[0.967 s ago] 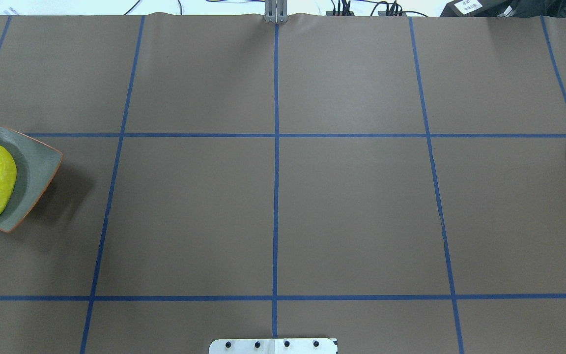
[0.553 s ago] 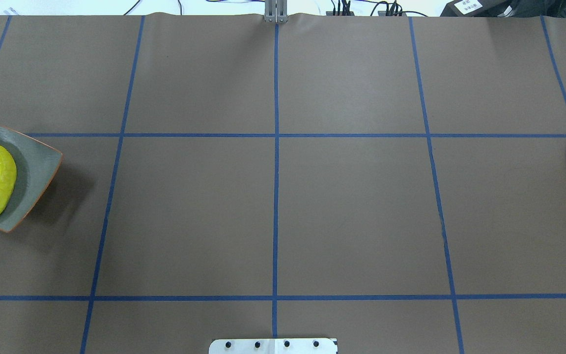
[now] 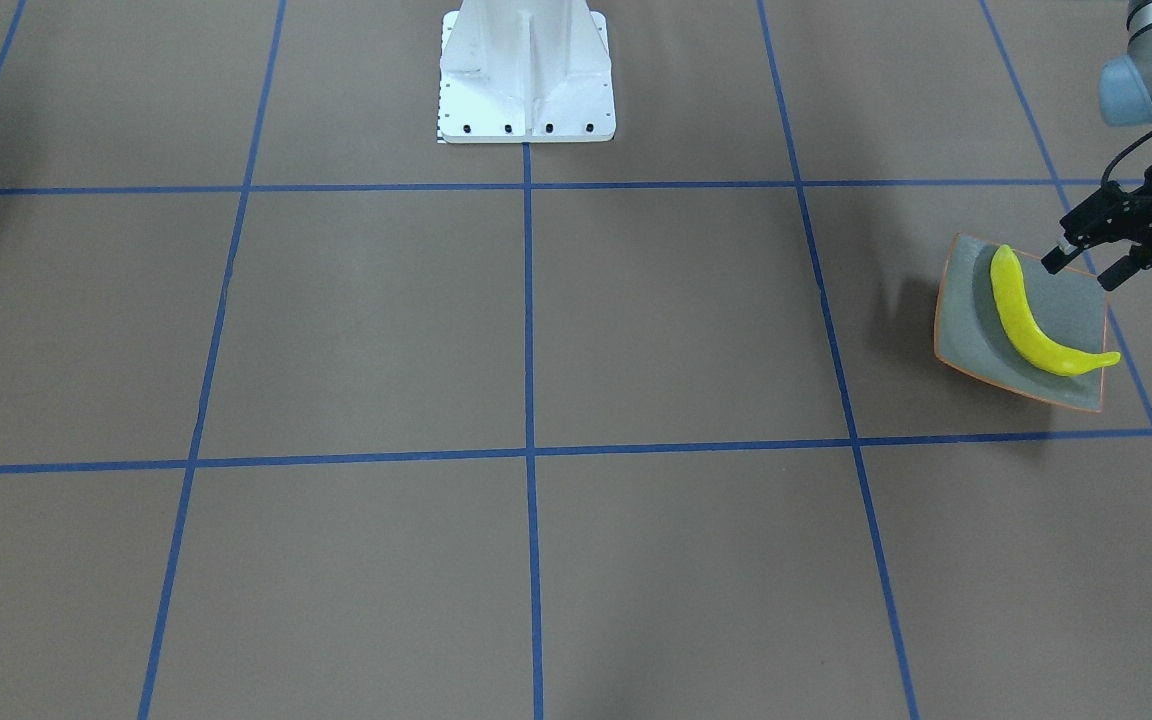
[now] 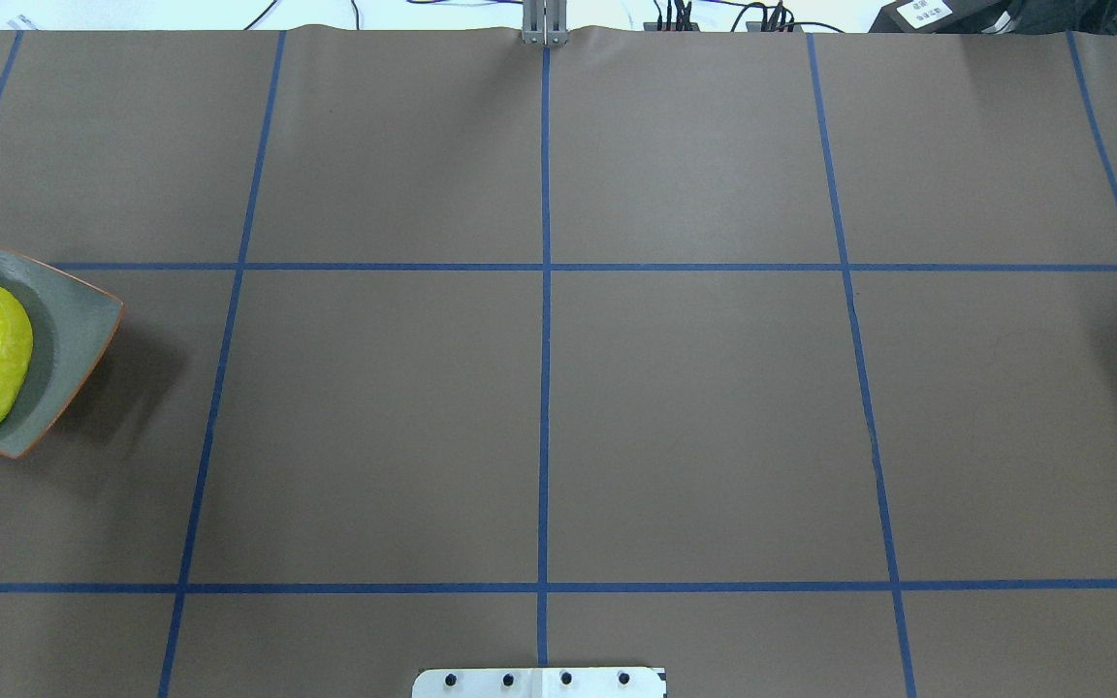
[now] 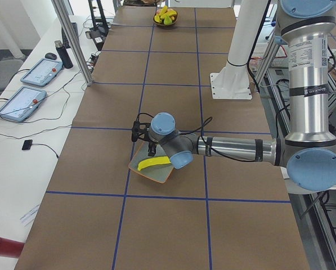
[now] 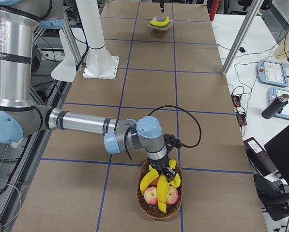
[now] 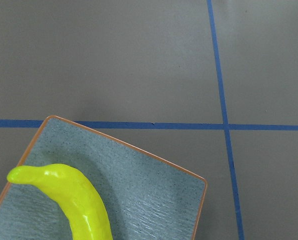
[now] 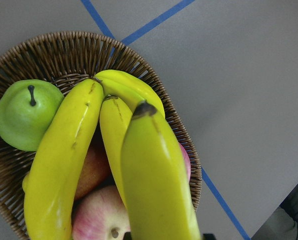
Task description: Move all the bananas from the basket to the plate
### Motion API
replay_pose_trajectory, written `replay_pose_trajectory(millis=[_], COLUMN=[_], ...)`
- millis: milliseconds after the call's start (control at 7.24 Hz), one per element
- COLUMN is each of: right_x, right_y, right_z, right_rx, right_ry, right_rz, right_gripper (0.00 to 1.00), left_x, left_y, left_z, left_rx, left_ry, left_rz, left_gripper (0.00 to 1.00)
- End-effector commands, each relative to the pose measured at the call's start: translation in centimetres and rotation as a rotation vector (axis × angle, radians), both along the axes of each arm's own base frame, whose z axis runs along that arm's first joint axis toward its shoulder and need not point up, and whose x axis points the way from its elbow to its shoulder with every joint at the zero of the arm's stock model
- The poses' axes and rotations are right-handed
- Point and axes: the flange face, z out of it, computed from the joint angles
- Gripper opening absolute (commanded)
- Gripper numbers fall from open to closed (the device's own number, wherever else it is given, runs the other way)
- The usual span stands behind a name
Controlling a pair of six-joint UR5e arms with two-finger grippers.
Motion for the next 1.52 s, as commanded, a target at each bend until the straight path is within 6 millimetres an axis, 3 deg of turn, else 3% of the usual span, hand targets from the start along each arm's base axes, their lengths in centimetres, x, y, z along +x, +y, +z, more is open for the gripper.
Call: replay_pose_trajectory(millis=[0,138,414,691,829,1105,1381], right_x=[-0.2,-0.6,-4.6,-11.4,-14.9,-20.3,-27.2], right_y=[-4.4,-6.1,-9.1,-11.0,-10.8,-10.1,-9.7], right_z=[-4.8,-6.8,-12.4,-19.8,-23.6,-32.3,-41.4], right_rx=[-0.033,-0.045,-0.085,-0.159,-0.213,-0.347,-0.489], right_ry=[-0.059,-0.11,-0.258,-0.395,-0.457,-0.618,-0.75], right_rz=[0.017,0.059,0.143,0.228,0.29,0.417,0.493], right_gripper=[0.0,0.0,0.0,0.0,0.0,0.0,0.0], left_x=[0.0,0.0,0.1,0.3,0.2,0.9,2.1], left_y=[0.0,0.0,-0.3,-0.7,-0.6,-1.9,-4.7], left_z=[0.0,0.0,-0.4,-1.2,-2.4,-7.0,-13.0], left_rx=[0.0,-0.001,0.004,0.015,0.038,0.125,0.24], left_ry=[0.001,0.0,0.006,0.011,0.019,0.054,0.098], left_rz=[0.0,-0.002,-0.005,-0.008,-0.009,-0.004,0.0], left_gripper=[1.0,1.0,1.0,1.0,1.0,1.0,1.0])
